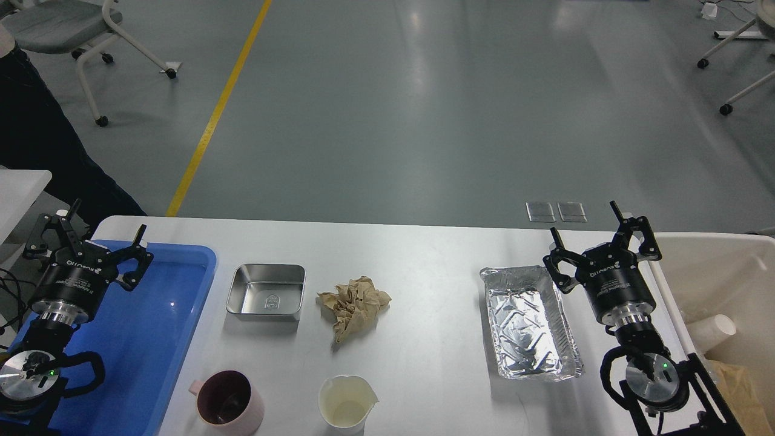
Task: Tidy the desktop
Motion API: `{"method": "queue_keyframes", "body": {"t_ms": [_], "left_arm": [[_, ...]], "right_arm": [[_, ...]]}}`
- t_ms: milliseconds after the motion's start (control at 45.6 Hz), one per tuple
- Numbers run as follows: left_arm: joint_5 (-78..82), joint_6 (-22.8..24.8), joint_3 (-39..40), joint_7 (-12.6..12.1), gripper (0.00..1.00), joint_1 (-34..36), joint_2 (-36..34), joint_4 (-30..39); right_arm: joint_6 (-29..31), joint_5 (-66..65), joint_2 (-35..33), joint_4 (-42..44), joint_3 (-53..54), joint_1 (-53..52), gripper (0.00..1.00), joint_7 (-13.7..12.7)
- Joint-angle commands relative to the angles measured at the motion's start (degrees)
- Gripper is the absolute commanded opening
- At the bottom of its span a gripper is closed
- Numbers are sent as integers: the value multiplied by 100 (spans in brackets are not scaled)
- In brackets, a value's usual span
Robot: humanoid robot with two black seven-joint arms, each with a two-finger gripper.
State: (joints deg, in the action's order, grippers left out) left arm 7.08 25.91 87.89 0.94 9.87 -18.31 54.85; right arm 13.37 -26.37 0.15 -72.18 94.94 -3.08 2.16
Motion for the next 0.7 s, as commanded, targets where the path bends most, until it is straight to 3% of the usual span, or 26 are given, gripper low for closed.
{"method": "queue_keyframes", "body": {"t_ms": [0, 197, 548, 680], "left_arm": [[57, -51, -9, -102, 99, 6, 12, -10], [57, -103, 0, -269, 99, 23, 21, -10], [48, -147, 0, -217, 99, 41, 12, -10], [48, -139, 0, -304, 99, 164, 3, -10]], "right_arm": [[8, 0, -7, -16, 7, 9, 100, 3], [8, 0, -7, -16, 15, 9, 100, 3], [8, 0, -7, -25, -29, 18, 100, -23], [25, 0, -7, -42, -37, 18, 100, -32]]}}
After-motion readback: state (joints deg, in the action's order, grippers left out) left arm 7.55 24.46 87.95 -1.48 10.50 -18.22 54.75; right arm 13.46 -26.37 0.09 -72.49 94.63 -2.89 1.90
